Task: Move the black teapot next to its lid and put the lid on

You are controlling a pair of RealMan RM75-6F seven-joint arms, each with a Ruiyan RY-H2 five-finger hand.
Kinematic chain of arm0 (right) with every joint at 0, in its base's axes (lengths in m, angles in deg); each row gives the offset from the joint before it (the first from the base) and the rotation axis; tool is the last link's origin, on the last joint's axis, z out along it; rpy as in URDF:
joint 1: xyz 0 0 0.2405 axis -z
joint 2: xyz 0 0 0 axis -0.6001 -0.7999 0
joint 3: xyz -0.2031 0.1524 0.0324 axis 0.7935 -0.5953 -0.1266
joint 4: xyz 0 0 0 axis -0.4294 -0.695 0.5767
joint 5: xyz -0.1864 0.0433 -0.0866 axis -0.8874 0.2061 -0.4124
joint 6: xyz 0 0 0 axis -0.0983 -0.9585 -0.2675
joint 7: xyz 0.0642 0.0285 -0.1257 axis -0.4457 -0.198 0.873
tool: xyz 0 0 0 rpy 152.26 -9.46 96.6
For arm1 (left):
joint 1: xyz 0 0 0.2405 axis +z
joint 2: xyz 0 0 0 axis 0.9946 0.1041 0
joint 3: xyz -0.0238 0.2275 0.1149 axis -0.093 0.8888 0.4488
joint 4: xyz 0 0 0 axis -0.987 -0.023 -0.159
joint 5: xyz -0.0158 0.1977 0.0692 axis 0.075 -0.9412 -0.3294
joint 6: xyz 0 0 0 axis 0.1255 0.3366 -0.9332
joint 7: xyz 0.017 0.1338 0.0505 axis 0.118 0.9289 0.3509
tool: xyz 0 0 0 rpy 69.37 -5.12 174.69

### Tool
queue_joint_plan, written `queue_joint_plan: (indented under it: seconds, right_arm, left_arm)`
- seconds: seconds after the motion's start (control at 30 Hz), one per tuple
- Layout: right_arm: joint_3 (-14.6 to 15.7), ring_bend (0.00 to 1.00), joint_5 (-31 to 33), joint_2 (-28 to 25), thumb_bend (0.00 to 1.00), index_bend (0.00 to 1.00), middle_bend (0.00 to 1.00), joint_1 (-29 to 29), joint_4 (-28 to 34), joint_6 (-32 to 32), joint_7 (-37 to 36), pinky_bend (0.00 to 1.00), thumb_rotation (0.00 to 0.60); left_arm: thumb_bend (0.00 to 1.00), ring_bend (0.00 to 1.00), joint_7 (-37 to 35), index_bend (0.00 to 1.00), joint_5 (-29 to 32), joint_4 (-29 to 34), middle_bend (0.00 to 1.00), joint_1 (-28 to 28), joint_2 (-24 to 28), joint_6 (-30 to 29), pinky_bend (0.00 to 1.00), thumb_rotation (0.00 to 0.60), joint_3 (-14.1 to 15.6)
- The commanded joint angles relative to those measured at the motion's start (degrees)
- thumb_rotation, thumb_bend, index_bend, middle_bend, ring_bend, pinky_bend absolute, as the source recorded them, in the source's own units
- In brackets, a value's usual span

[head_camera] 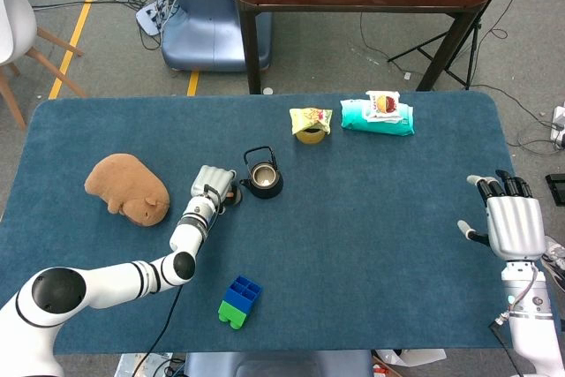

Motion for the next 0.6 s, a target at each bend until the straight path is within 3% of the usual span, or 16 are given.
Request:
queue_joint_plan:
  seconds: [0.03,0.6]
  right_arm:
    - [-0.1,0.18,0.0,0.0,0.09,0.30,0.36,0.1,0.0,0.1,0.0,0.22,0.600]
    - [-0.5,0.18,0.1,-0.2,0.09,0.31,0.36,0.9,-0.2,0.1,-0.1,0.22,0.600]
  left_arm:
    - [0.20,0.92,0.1,0.26,0.6,-0.8,0.86,-0.2,-0.5,0.4,1.00,0.600,0.1]
    - [0.24,0.92,-0.2,0.31,2.5,-4.0,0.87,-0.7,-2.7,1.0,1.00,0.600,-0.9]
